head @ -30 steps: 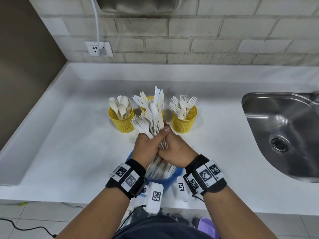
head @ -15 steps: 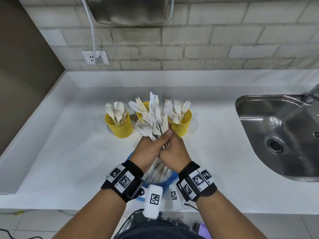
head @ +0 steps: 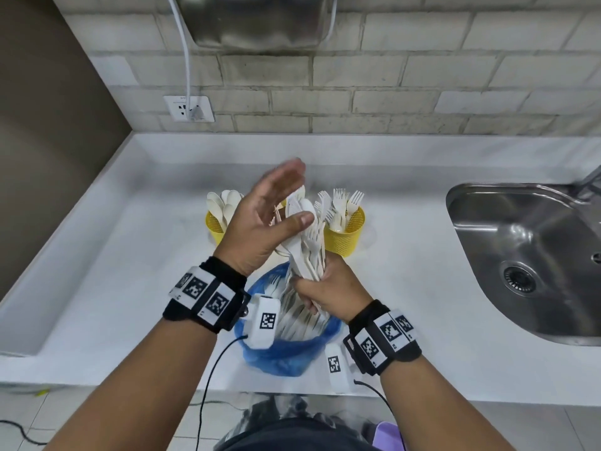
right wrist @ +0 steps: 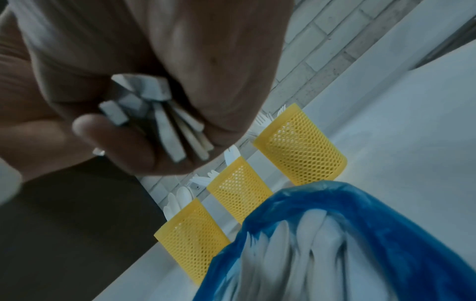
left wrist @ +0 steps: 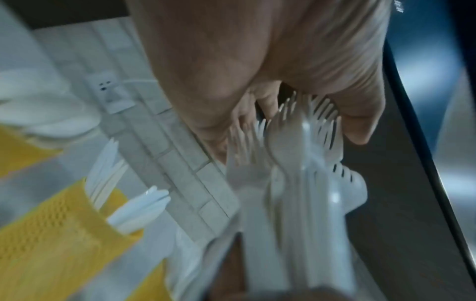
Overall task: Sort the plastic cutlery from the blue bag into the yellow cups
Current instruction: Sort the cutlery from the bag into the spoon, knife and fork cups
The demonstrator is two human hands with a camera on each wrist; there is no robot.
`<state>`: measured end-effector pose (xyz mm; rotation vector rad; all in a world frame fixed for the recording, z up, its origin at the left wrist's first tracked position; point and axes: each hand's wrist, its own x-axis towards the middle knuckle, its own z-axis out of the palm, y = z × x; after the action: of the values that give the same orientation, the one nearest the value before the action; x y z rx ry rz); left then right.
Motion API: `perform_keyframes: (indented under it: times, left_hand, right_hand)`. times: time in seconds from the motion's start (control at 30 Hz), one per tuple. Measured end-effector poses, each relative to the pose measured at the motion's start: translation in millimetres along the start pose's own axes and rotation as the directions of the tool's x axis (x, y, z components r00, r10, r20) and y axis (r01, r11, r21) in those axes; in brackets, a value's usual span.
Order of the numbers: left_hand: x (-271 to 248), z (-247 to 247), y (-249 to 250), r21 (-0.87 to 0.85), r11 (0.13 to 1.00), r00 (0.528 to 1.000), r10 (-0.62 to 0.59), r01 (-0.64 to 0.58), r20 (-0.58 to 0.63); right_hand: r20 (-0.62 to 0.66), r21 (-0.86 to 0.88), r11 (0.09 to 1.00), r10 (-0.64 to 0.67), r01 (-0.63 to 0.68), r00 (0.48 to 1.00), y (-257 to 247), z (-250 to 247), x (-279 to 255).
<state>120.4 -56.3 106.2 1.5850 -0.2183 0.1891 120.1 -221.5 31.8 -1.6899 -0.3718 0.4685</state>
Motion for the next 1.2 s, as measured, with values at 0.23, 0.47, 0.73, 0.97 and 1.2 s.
perform_keyframes:
  times: [0.23, 0.47, 0.73, 0.97, 1.2]
  left_hand:
    - [-0.1, 5.5, 8.5, 0.334, 0.941, 0.997, 0.067, -0.053, -0.031]
    - [2.2, 5.4, 0.9, 0.393, 0.918, 0.998, -0.063, 0.052, 0.016]
    - [-0.5, 11.3, -9.4, -0.209, 0.958, 0.977, -0.208, 0.194, -0.045]
    - [-12.4, 17.8, -19.4, -0.664, 0.714, 0.875, -0.447, 0.222, -0.188]
    - [-16.8, 19.9, -22.3, -0.700, 0.683, 0.860, -0.470, 0.209, -0.202]
  right_hand:
    - [-0.035, 0.094, 0.996, -0.001, 0.005, 0.999, -13.9, 4.1, 4.4]
    - [-0.106, 0.138, 0.990, 0.023, -0.008, 0.994, -14.5, 9.3, 4.5]
    - [-0.162, 0.238, 0.971, 0.044, -0.004, 0.986, -13.5, 15.1, 12.1]
    - [-0.267, 0.223, 0.974, 0.023, 0.039, 0.963, -10.9, 22.2, 18.4]
    - [-0.395, 0.176, 0.979, -0.029, 0.107, 0.918, -14.5, 23.9, 18.5]
